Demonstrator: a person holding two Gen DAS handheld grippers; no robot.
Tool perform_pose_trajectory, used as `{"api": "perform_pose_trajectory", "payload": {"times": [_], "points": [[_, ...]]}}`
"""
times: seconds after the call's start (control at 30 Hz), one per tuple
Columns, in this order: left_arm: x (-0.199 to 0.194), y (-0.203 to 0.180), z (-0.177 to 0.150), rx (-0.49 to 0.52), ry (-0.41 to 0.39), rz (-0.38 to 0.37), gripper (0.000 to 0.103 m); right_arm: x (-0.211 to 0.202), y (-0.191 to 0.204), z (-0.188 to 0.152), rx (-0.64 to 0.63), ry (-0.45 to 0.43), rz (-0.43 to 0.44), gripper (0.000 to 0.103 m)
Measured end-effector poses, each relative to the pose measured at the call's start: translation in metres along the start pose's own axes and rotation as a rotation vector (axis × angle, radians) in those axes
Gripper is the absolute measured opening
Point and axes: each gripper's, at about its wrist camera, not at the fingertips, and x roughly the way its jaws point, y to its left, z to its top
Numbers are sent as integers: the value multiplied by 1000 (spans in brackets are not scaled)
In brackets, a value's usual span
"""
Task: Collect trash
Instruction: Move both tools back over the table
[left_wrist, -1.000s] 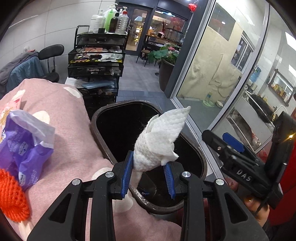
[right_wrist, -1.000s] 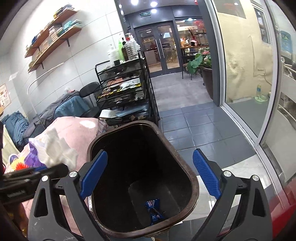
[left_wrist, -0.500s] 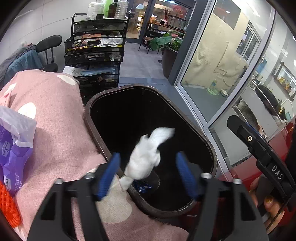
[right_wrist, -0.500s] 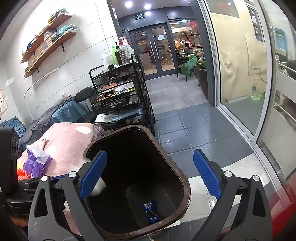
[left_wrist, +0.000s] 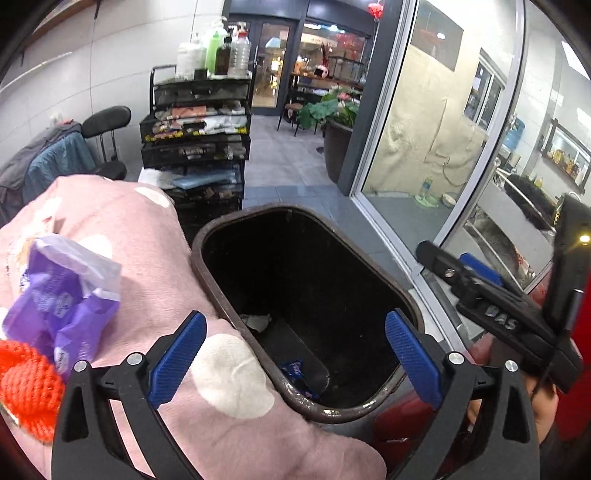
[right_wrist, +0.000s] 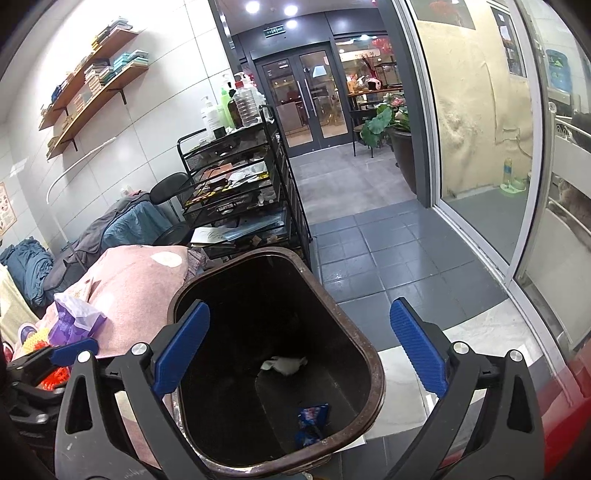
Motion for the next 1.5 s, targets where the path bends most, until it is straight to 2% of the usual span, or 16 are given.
{"api": "perform_pose_trajectory", "payload": {"times": [0.4, 0.67, 0.97, 1.3, 1.5], "points": [[-54, 10, -11, 9, -139, 69, 98, -1, 21, 2, -13, 9, 63, 97], [-86, 40, -27, -59, -221, 135, 98, -6, 52, 2, -68, 9, 143, 97], [-119, 82, -60, -158, -252, 246, 98, -10, 109, -9, -170, 51, 300, 97], [-158, 144, -100, -311, -247, 362, 98, -23, 187, -34, -314, 105, 487, 97], [-177, 178, -124, -375, -222, 461, 98, -28, 229, -50, -385, 164, 592, 97]]}}
